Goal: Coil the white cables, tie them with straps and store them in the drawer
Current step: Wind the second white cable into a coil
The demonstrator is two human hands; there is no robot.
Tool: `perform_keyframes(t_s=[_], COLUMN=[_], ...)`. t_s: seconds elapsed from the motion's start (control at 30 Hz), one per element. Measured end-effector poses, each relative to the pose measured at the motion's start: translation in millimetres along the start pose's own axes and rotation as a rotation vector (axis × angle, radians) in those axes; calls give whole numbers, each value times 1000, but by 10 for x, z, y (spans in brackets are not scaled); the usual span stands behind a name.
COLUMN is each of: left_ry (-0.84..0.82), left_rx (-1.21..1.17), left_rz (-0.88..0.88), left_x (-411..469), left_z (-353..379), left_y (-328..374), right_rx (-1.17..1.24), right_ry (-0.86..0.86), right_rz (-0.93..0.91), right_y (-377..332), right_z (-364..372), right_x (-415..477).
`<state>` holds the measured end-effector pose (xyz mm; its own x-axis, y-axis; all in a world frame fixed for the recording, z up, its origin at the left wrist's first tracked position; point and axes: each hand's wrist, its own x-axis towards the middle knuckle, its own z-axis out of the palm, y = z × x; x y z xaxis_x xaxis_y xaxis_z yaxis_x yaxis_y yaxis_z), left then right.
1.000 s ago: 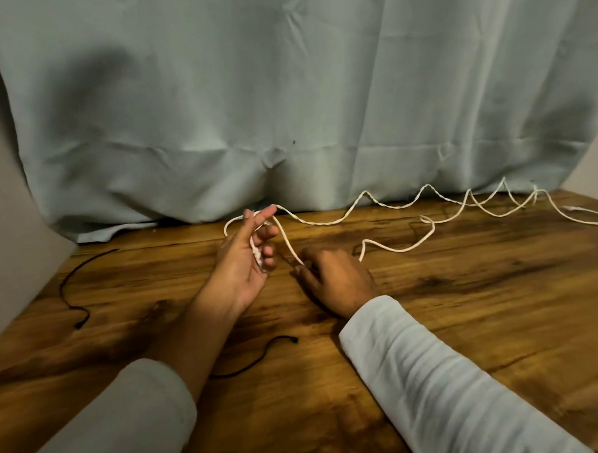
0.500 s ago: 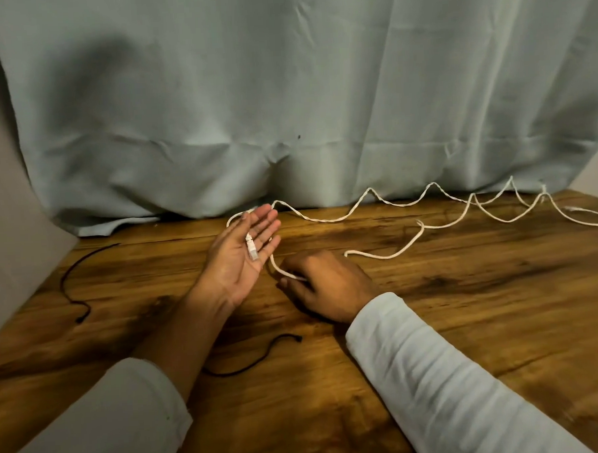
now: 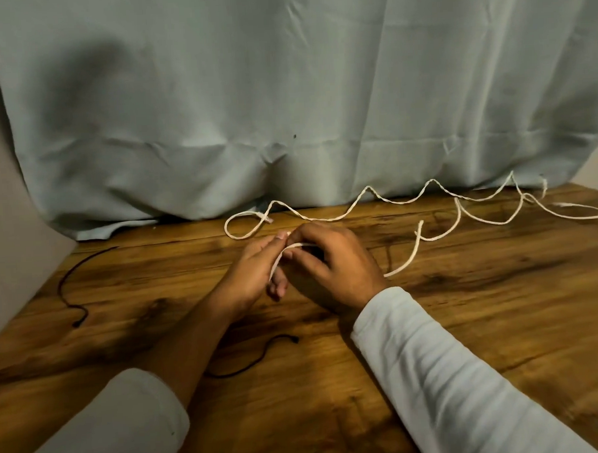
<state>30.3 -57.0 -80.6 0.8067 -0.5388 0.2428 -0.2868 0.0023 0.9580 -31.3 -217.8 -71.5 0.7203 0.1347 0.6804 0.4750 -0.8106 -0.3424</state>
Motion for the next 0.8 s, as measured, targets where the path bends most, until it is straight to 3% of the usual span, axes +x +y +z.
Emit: perform_keyframes(t_s=[0.17,0.5,0.67,0.8], left_ry=[-82,-311,-86,-33], left_rx=[-87,-686,-976,-1084], left_rz=[-68,-322,-263,-175], left_x=[17,-41,-49,-17], left_z=[5,11,-55,-114], left_y=[37,166,227,205], right_rx=[-5,-179,-417,-497], right_ry=[55,46,-246,-358], right_rz=[62,80,164,61], right_y=[165,79,32,-138], right_z=[-64,-102,-33,77], right_x=[0,-15,-66,-52])
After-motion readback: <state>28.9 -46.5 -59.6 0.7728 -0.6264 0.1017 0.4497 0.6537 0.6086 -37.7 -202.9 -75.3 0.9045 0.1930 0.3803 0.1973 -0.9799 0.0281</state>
